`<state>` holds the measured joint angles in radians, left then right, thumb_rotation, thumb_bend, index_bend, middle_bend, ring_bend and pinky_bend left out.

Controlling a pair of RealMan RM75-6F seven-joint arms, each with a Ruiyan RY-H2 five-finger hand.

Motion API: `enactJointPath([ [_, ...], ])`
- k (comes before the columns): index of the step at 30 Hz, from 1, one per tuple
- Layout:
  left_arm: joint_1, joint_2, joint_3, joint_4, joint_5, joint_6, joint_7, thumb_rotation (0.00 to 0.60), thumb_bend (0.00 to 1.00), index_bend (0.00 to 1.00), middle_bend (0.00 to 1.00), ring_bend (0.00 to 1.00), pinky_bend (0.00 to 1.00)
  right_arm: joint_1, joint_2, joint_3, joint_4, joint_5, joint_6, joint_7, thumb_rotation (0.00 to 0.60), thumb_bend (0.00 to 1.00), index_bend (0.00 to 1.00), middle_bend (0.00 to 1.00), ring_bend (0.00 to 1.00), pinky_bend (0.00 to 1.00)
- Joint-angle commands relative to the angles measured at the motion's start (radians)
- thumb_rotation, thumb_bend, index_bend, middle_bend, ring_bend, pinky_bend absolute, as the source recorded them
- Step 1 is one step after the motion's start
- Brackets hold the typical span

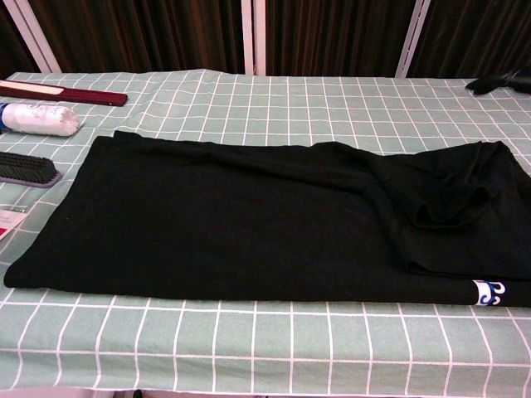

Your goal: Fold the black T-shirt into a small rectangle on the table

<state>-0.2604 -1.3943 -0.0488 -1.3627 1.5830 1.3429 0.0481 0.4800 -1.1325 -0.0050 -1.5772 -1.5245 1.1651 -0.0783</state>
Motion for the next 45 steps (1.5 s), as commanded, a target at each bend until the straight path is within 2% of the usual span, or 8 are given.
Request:
enactJointPath([
  [1,-0.099,0.028,-0.014,0.069,0.010,-0.117,0.037,0.600,0.28,0.27,0.14,0.11,0.20,-0.071,0.127,0.035,-0.099,-0.028,0.145,0.002,0.600,0.02,0.00,0.10,0.03,0.13],
  [5,-0.152,-0.009,-0.016,0.148,0.030,-0.156,0.042,0.600,0.27,0.25,0.14,0.11,0.20,-0.106,0.174,0.060,-0.145,-0.011,0.210,-0.004,0.600,0.02,0.00,0.10,0.03,0.13],
  [8,-0.177,-0.045,-0.008,0.201,0.041,-0.171,0.040,0.600,0.23,0.24,0.14,0.11,0.20,-0.127,0.181,0.067,-0.157,-0.015,0.241,0.001,0.600,0.02,0.00,0.10,0.03,0.13],
  [15,-0.208,-0.125,0.026,0.317,0.069,-0.181,0.029,0.600,0.14,0.22,0.12,0.10,0.19,-0.141,0.159,0.071,-0.145,-0.022,0.243,0.008,0.600,0.02,0.00,0.09,0.03,0.12],
  [22,-0.247,-0.199,0.046,0.414,0.089,-0.194,0.010,0.600,0.13,0.22,0.12,0.10,0.19,-0.143,0.145,0.076,-0.131,-0.032,0.231,0.011,0.600,0.02,0.00,0.08,0.03,0.12],
  [38,-0.316,-0.241,0.056,0.425,0.090,-0.208,-0.103,0.600,0.09,0.24,0.12,0.10,0.19,-0.168,0.122,0.075,-0.096,-0.037,0.229,0.044,0.600,0.02,0.00,0.07,0.03,0.11],
  [43,-0.325,-0.237,0.073,0.433,0.103,-0.191,-0.170,0.600,0.11,0.31,0.12,0.10,0.19,-0.179,0.118,0.074,-0.088,-0.041,0.236,0.050,0.600,0.02,0.00,0.07,0.03,0.11],
  [45,-0.328,-0.232,0.087,0.436,0.113,-0.190,-0.192,0.600,0.16,0.34,0.13,0.10,0.19,-0.183,0.114,0.073,-0.084,-0.038,0.236,0.054,0.600,0.02,0.00,0.07,0.03,0.11],
])
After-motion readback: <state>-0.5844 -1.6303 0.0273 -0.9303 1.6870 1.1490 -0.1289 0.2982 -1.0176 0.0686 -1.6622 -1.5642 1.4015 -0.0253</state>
